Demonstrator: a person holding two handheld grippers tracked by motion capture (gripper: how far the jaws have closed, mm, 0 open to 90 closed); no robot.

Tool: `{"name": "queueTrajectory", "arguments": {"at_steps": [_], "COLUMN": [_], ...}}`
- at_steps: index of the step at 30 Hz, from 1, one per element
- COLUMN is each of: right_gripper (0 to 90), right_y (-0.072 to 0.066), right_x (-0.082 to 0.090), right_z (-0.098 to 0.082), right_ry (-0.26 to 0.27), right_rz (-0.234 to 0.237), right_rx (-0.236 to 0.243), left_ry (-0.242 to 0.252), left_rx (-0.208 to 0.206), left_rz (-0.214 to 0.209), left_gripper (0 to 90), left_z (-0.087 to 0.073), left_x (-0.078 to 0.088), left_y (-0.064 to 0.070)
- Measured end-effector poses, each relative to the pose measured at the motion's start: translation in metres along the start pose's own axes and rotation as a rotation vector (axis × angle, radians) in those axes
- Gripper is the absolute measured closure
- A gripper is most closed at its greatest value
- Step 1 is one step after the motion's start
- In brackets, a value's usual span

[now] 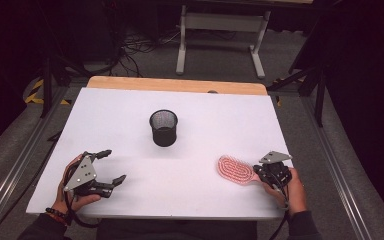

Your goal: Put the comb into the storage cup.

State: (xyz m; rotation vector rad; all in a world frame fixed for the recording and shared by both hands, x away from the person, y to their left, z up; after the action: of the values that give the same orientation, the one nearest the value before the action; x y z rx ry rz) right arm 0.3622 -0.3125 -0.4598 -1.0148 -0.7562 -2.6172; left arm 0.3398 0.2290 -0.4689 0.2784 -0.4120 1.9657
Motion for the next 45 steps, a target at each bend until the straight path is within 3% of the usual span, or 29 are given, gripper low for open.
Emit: {"name": "queueTrajectory", "arguments": {"at_steps": [5,13,19,23,28,29,34,45], "right_gripper": [86.3,66.8,58.3,45.3,34.0,27.4,17.9,15.5], "right_y": [0.0,0.005,0.012,0.018,0.022,0.023,0.022,0.016], "right_x": [0.001,0.003,0.011,0.017,0.022,0.023,0.025,0.024], "right_z": [-0.001,0.001,0.003,0.004,0.004,0.004,0.005,0.006], "right_ry": [0.002,0.005,0.039,0.03,0.026,0.019,0.0,-0.059], "right_rz": [-0.001,-0.045,-0.038,-0.023,-0.01,-0.01,0.003,0.086], "right_rx": [0.0,0.021,0.032,0.074,0.072,0.08,0.105,0.189], "left_ry": [-0.002,-0.005,-0.009,-0.013,-0.018,-0.02,-0.023,-0.027], "left_rx": [-0.001,-0.001,-0.001,-0.004,-0.003,-0.004,-0.009,-0.019], "left_rz": [-0.002,-0.005,-0.008,-0.01,-0.017,-0.015,-0.014,-0.017], "left_gripper": [10.4,10.4,10.5,10.5,10.7,10.8,10.8,10.6], "left_z": [0.0,0.0,0.0,0.0,0.0,0.0,0.0,0.0], "left_x": [0.0,-0.001,-0.001,-0.002,-0.002,-0.003,-0.003,-0.003], "left_y": [0.0,0.0,0.0,0.0,0.0,0.0,0.001,0.001]}}
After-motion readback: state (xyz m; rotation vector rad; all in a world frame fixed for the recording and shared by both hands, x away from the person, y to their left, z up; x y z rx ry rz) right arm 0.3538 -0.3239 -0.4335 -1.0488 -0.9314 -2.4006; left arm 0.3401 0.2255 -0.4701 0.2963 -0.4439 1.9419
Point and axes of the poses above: each handheld gripper's, and its own axes: x roughly backward along the jaws, z roughly out of its top, y roughly to its right, the point moved 1 cm from there along -x, roughly forward along the jaws, and after that the axes turned 14 degrees about -z, right-handed, at the moved point
